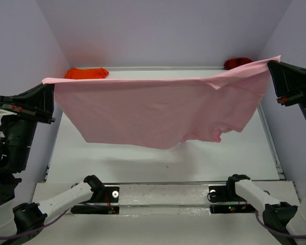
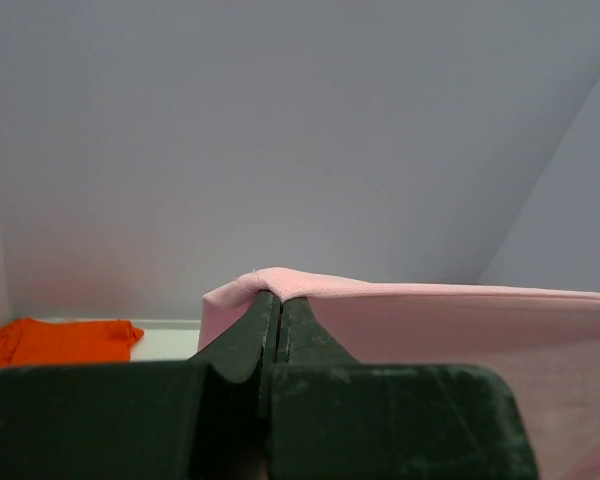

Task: Fold and stack the t-shirts
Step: Flatten the tshirt out, then fold the tshirt

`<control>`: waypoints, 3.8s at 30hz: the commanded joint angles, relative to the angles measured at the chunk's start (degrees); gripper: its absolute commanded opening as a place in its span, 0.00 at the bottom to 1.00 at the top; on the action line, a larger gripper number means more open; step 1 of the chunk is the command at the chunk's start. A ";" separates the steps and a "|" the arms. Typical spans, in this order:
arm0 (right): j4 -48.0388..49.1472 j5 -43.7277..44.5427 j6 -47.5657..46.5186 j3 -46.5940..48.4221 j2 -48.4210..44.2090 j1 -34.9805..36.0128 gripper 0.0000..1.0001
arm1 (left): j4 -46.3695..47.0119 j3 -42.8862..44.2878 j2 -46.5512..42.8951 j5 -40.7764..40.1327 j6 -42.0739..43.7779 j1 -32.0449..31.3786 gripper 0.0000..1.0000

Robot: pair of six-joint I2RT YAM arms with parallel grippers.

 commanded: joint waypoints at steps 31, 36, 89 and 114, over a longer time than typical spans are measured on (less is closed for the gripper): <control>11.69 11.87 0.07 -6.32 14.81 1.17 0.00 | 27.72 -20.19 6.20 6.70 5.93 15.55 0.00; 10.20 10.73 2.00 -19.06 0.28 1.17 0.00 | 22.09 -24.41 -3.13 10.31 1.97 15.55 0.00; 13.88 19.44 -4.50 16.52 82.17 1.17 0.00 | 49.69 -11.33 76.29 15.24 0.91 34.71 0.00; 15.38 19.79 -1.69 -16.09 56.08 2.22 0.00 | 15.77 8.18 84.30 22.09 -6.12 37.43 0.00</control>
